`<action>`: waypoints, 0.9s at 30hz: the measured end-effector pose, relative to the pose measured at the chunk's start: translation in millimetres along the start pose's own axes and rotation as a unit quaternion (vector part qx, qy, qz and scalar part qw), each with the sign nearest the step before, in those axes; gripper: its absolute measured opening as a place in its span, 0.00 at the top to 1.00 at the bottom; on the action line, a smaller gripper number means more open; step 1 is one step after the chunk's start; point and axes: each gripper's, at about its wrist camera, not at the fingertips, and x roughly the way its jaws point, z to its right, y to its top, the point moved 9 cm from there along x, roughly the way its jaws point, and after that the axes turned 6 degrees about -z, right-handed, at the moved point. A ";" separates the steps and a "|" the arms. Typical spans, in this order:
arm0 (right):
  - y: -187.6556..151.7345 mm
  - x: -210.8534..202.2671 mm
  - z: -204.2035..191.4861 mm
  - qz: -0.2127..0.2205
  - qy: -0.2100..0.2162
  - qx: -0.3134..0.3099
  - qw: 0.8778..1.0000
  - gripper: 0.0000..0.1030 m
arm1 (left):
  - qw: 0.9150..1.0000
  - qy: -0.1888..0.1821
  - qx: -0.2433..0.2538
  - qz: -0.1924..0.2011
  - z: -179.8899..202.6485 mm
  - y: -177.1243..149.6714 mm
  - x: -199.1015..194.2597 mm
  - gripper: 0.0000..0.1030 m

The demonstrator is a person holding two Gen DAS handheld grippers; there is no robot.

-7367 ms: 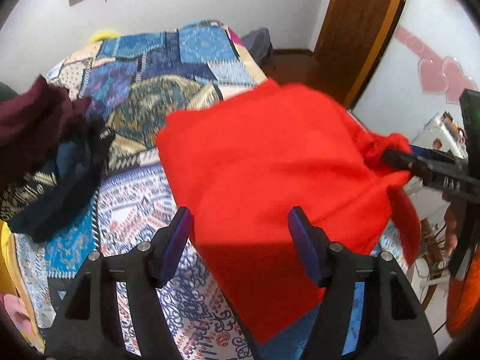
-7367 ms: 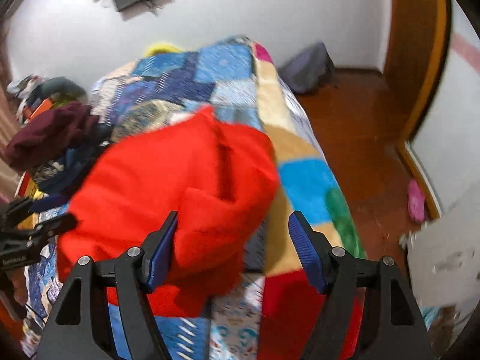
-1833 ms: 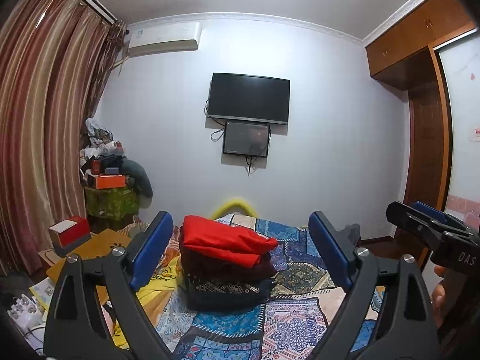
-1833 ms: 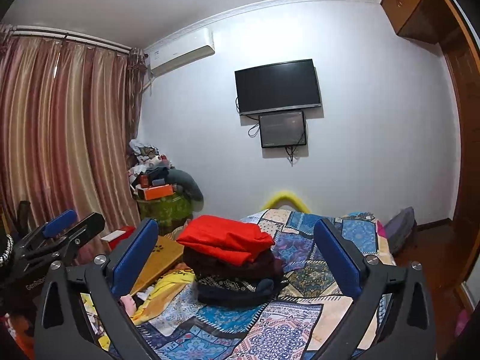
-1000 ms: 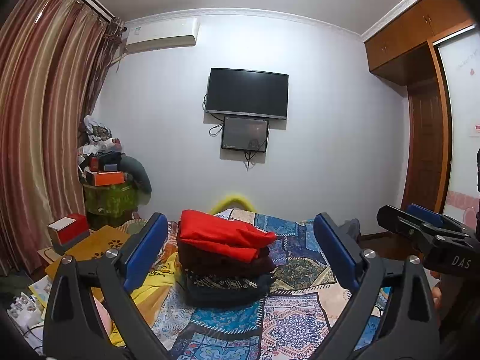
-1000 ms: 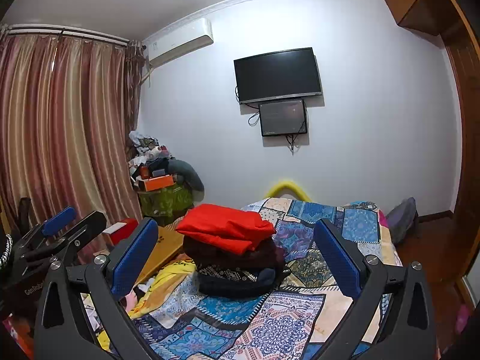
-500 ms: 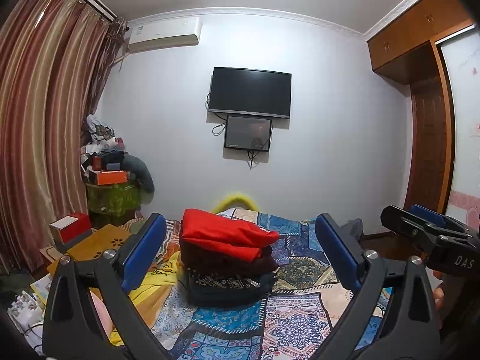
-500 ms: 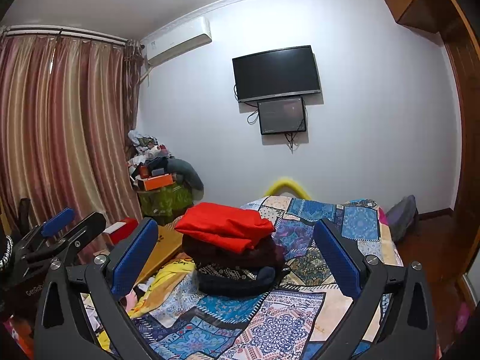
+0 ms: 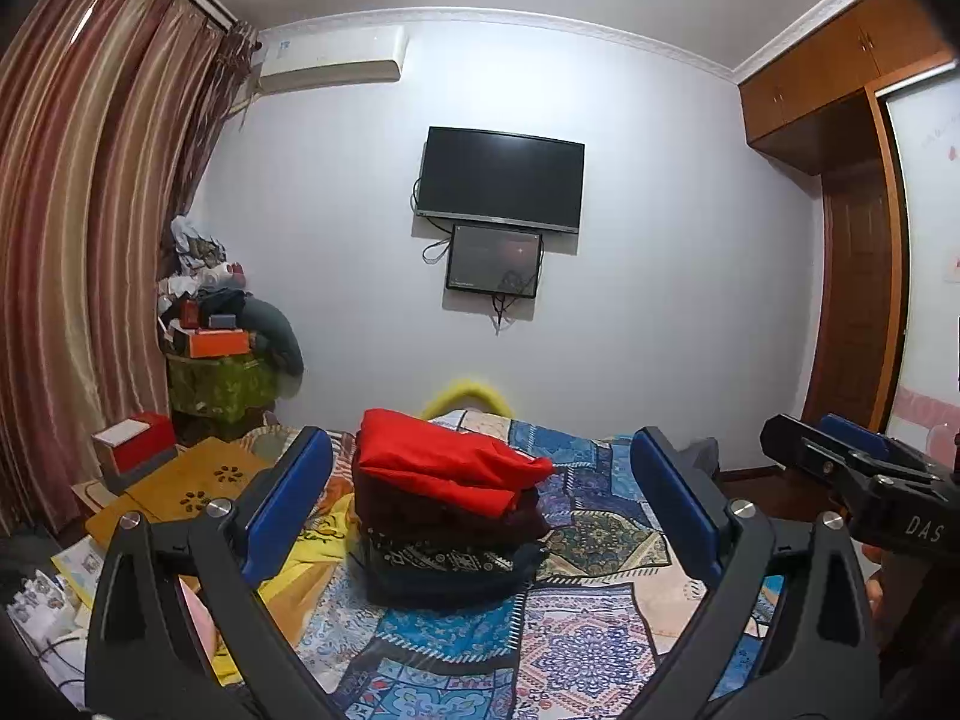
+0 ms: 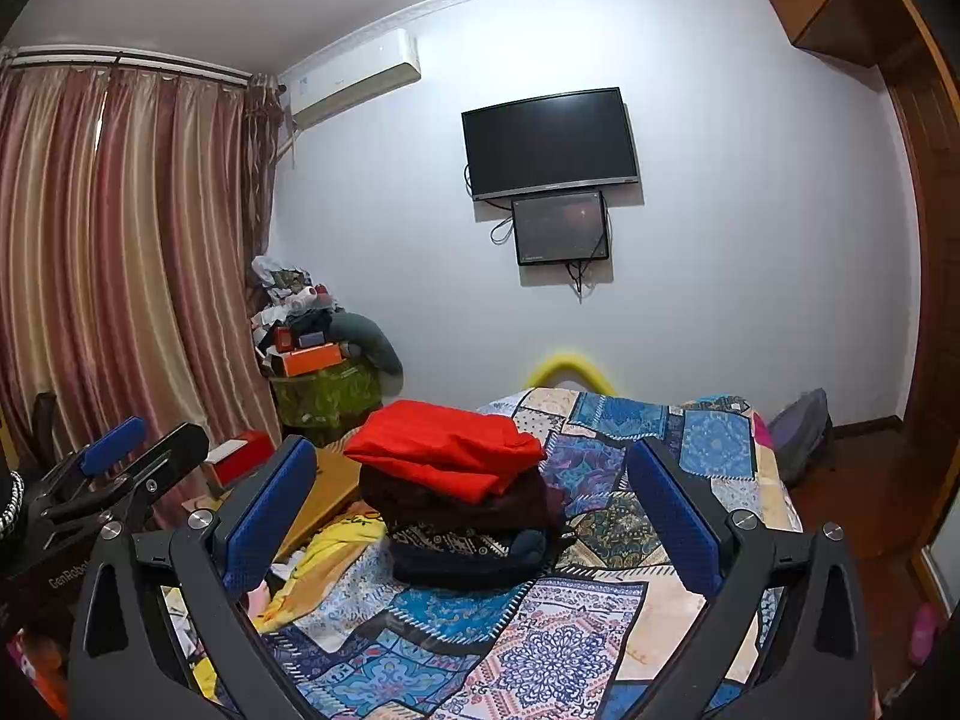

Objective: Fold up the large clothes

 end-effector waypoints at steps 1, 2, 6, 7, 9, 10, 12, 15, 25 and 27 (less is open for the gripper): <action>-0.1 0.2 0.2 0.000 0.000 0.000 1.000 0.00 | 1.000 -0.001 -0.001 -0.001 -0.8 0.0 0.6 0.03; -0.1 0.2 0.1 -0.001 0.001 0.000 1.000 0.00 | 1.000 0.001 -0.002 -0.001 -1.3 -0.3 0.7 0.03; -0.9 0.6 -0.8 -0.003 -0.001 -0.002 1.000 0.00 | 1.000 0.002 0.001 -0.001 -1.5 -1.1 0.8 0.03; -1.0 0.7 -0.9 -0.003 -0.001 -0.003 1.000 0.00 | 1.000 0.001 0.002 -0.001 -1.0 -1.3 0.9 0.03; -0.4 0.9 -0.9 -0.003 -0.002 -0.004 1.000 0.00 | 1.000 -0.003 0.004 -0.002 0.4 -1.4 1.1 0.03; -0.3 0.6 -1.1 -0.003 -0.002 -0.004 1.000 0.00 | 1.000 -0.004 0.005 -0.003 0.8 -1.3 1.2 0.03; -0.2 0.6 -1.0 -0.002 -0.002 -0.004 1.000 0.00 | 1.000 -0.004 0.004 -0.002 0.6 -1.1 1.0 0.03; 1.2 0.6 -1.0 -0.001 -0.003 -0.005 1.000 0.00 | 1.000 -0.008 0.002 -0.003 0.0 -1.1 0.4 0.03; 0.1 2.1 0.2 -0.002 -0.006 -0.005 1.000 0.00 | 1.000 -0.010 -0.005 -0.002 -1.9 -2.1 -1.5 0.03; -0.4 1.8 0.0 -0.001 -0.008 -0.007 1.000 0.00 | 1.000 -0.011 -0.004 -0.003 -1.5 -2.0 -0.2 0.03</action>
